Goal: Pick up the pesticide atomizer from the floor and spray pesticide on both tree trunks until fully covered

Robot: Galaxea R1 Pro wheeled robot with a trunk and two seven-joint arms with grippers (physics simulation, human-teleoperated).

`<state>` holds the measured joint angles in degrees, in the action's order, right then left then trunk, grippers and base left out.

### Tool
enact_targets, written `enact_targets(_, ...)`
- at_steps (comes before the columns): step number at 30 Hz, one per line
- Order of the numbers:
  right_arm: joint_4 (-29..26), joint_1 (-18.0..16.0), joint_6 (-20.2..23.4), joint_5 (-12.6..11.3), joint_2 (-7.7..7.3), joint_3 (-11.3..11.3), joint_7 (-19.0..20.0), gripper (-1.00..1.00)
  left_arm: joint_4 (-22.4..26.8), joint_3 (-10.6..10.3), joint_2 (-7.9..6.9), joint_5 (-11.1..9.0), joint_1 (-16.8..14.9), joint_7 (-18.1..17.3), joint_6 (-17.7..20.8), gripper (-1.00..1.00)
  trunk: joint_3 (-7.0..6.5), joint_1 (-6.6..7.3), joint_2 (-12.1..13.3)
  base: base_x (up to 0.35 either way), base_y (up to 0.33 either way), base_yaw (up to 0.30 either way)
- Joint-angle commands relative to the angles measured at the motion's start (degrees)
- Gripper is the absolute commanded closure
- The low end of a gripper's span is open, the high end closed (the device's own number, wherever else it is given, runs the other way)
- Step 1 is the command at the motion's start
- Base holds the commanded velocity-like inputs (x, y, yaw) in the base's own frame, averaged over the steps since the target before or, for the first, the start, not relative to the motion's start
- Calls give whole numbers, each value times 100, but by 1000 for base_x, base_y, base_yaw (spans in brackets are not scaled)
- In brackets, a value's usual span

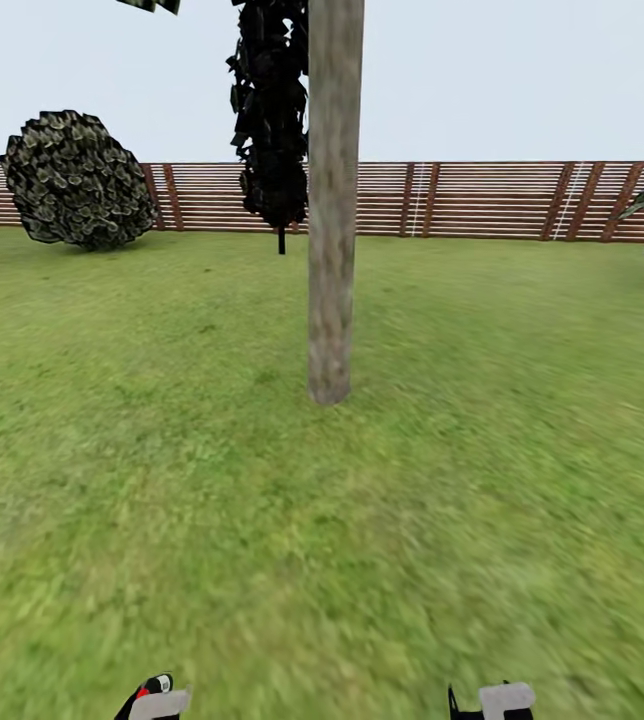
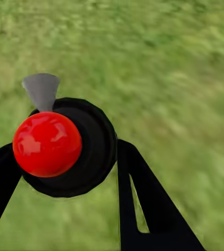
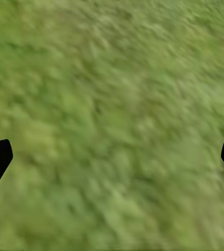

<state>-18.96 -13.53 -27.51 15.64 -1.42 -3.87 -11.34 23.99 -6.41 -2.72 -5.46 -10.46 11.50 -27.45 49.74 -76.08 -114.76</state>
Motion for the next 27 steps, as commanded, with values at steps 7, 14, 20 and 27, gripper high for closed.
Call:
enact_targets(7, -2, 0, 0, 0, 2, 0, 0, -100, 1, 0, 0, 1, 0, -1, -5, 100, 0, 0, 0, 331, -93, 0)
enact_targets(14, -2, 0, 1, 0, 2, 0, 0, -100, 1, 0, 0, 1, 0, 0, -4, 100, 0, 0, 0, 329, -96, 0)
enact_targets(20, -2, 0, 0, 0, 2, 0, 0, -100, 1, 0, 0, 1, 0, 1, -3, 100, 0, 0, 0, 329, -96, 0)
enact_targets(27, -2, 0, 0, 0, 2, 0, 1, -100, 1, 0, 0, 1, 0, 1, -5, 100, 0, 0, 0, 329, -96, 0)
